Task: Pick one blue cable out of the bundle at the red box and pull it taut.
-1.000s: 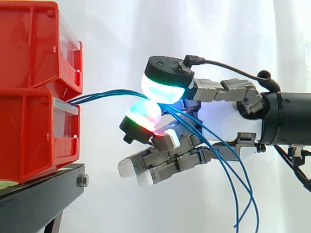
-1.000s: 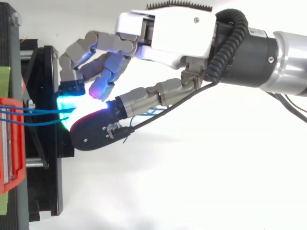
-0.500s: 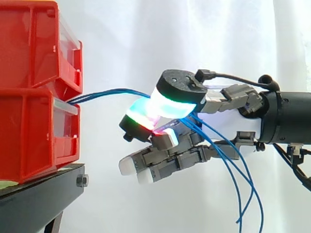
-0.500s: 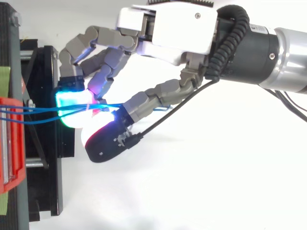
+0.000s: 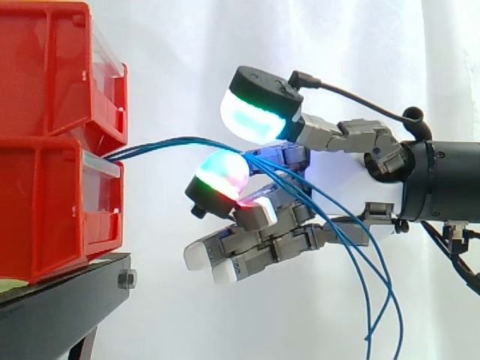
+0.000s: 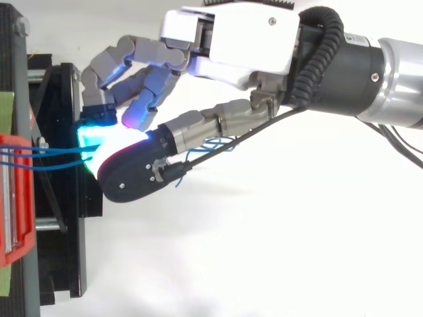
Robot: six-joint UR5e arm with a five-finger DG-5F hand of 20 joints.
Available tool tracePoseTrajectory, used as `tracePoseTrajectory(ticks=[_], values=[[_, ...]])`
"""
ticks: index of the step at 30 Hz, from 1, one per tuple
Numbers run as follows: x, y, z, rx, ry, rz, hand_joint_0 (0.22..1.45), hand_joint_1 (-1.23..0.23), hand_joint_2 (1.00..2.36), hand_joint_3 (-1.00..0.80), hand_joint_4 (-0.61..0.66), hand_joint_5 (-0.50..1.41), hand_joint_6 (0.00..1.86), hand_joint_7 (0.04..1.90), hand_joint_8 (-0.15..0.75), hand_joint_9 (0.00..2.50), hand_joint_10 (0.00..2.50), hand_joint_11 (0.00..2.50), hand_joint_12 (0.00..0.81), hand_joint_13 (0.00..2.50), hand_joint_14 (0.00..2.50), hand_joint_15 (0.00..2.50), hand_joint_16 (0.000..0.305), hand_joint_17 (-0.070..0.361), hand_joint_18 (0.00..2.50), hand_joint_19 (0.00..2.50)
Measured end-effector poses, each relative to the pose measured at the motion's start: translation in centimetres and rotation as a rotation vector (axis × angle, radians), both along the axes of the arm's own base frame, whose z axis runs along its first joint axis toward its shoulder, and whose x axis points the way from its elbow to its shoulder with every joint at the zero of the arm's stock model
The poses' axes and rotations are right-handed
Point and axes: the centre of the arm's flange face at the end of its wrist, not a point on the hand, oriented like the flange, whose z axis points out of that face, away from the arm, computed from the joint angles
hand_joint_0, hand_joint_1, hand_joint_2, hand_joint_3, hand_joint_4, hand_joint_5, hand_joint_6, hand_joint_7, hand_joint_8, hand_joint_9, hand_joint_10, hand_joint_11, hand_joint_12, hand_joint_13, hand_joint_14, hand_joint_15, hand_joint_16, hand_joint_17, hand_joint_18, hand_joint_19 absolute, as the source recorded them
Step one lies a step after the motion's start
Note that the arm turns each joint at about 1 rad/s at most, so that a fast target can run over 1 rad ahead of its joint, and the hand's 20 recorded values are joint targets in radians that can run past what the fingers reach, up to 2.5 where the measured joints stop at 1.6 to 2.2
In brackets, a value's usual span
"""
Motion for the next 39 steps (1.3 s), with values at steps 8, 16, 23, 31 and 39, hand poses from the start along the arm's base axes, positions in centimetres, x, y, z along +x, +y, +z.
tracePoseTrajectory(ticks=[8,16,23,31,39], values=[[-0.02,0.00,-0.01,0.000,0.002,0.000,0.64,-0.86,1.02,-0.13,0.08,-0.12,0.93,1.10,0.414,1.12,0.01,1.12,0.456,0.67,0.01,0.32,0.058,0.131,0.58,0.27],[-0.02,0.00,-0.01,0.000,0.002,0.000,0.62,-0.93,1.00,-0.50,0.14,-0.15,0.92,0.96,0.371,0.98,0.01,1.09,0.439,0.56,0.01,0.29,0.056,0.126,0.52,0.25],[-0.02,0.00,-0.01,-0.003,0.003,0.000,0.47,-0.68,1.00,-0.50,0.13,-0.12,0.90,1.00,0.368,1.10,0.01,1.09,0.472,0.58,0.01,0.29,0.062,0.139,0.52,0.29],[-0.01,0.00,0.00,-0.005,0.003,0.000,0.57,-0.69,1.00,-0.50,0.09,-0.11,0.89,1.10,0.326,1.18,0.02,1.12,0.428,0.59,0.01,0.32,0.054,0.122,0.48,0.33],[-0.01,0.00,0.01,-0.005,0.002,0.000,0.56,-0.64,1.01,-0.40,0.15,-0.12,0.90,1.08,0.365,1.16,0.01,1.17,0.439,0.59,0.01,0.33,0.055,0.123,0.48,0.34]])
